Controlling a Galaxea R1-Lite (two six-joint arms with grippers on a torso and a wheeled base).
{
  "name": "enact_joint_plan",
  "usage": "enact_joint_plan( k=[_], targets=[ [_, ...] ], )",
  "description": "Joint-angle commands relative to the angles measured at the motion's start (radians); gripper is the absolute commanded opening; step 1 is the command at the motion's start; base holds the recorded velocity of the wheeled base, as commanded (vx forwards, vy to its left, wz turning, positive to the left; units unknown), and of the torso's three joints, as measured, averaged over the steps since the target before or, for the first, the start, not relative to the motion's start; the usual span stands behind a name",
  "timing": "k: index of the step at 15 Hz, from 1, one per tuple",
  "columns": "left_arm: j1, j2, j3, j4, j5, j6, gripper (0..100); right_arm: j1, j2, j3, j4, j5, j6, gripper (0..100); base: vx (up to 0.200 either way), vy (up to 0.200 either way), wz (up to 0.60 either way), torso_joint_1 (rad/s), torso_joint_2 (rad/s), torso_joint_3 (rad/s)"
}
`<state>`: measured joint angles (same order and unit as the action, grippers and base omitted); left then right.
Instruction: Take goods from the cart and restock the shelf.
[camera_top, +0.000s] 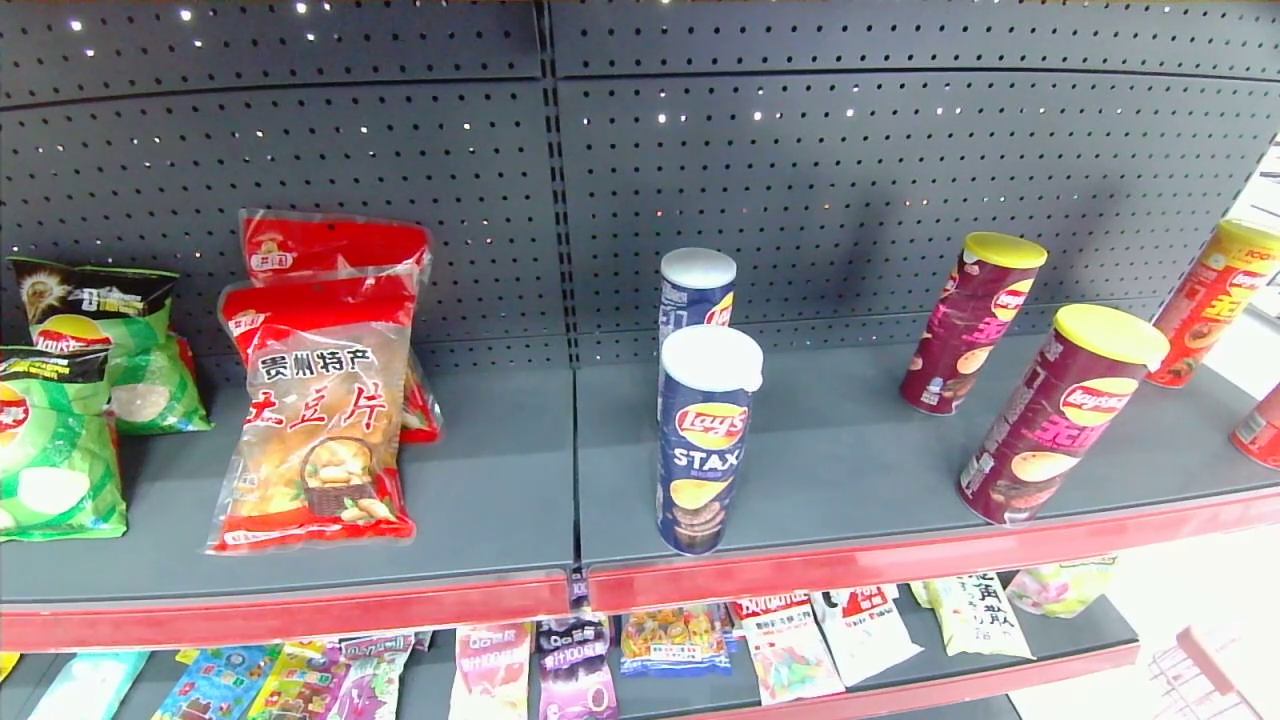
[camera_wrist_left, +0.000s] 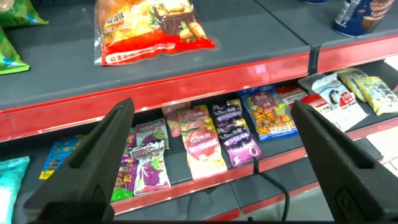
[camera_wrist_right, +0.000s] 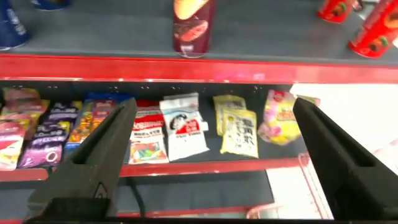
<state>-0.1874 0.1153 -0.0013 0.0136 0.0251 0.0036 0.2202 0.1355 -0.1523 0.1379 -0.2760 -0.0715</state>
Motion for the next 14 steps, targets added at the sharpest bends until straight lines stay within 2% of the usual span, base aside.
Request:
enact_joint_plan(
  k=[1, 2, 4, 6, 7, 8, 10, 11, 12, 14],
  targets=[
    [0.214, 0.035, 0.000, 0.000, -0.001, 0.003, 100, -0.124, 0.122, -0.018, -0.003, 0.008, 0.024, 100, 0.000, 0.000, 0.00, 0.000, 0.00, 0.000],
    [0.230, 0.021, 0.001, 0.000, -0.007, 0.003, 100, -0.142, 0.087, 0.004, -0.001, 0.023, 0.024, 100, 0.000, 0.000, 0.00, 0.000, 0.00, 0.000],
    [0.151, -0.049, 0.000, 0.000, -0.017, 0.001, 100, -0.130, -0.042, 0.066, -0.007, 0.173, -0.005, 100, 0.000, 0.000, 0.00, 0.000, 0.00, 0.000],
    [0.155, -0.054, 0.001, -0.001, -0.017, -0.001, 100, -0.128, -0.040, 0.100, -0.083, 0.288, -0.010, 100, 0.000, 0.000, 0.00, 0.000, 0.00, 0.000],
    [0.155, -0.054, 0.001, -0.001, -0.017, -0.001, 100, -0.130, -0.040, 0.114, -0.113, 0.310, 0.018, 100, 0.000, 0.000, 0.00, 0.000, 0.00, 0.000],
    [0.157, -0.057, 0.001, -0.001, -0.017, -0.001, 100, -0.130, -0.040, 0.117, -0.118, 0.265, 0.075, 100, 0.000, 0.000, 0.00, 0.000, 0.00, 0.000],
    [0.180, -0.112, 0.001, -0.001, -0.016, -0.002, 100, -0.128, -0.040, 0.117, -0.116, 0.231, 0.065, 100, 0.000, 0.000, 0.00, 0.000, 0.00, 0.000],
    [0.180, -0.114, 0.001, -0.001, -0.016, -0.002, 100, -0.128, -0.040, 0.117, -0.116, 0.277, 0.027, 100, 0.000, 0.000, 0.00, 0.000, 0.00, 0.000],
    [0.180, -0.114, 0.001, -0.001, -0.016, -0.002, 100, -0.130, -0.040, 0.116, -0.115, 0.370, -0.031, 100, 0.000, 0.000, 0.00, 0.000, 0.00, 0.000],
    [0.180, -0.114, 0.001, -0.001, -0.016, -0.002, 100, -0.128, -0.040, 0.123, -0.124, 0.370, -0.031, 100, 0.000, 0.000, 0.00, 0.000, 0.00, 0.000]
  ],
)
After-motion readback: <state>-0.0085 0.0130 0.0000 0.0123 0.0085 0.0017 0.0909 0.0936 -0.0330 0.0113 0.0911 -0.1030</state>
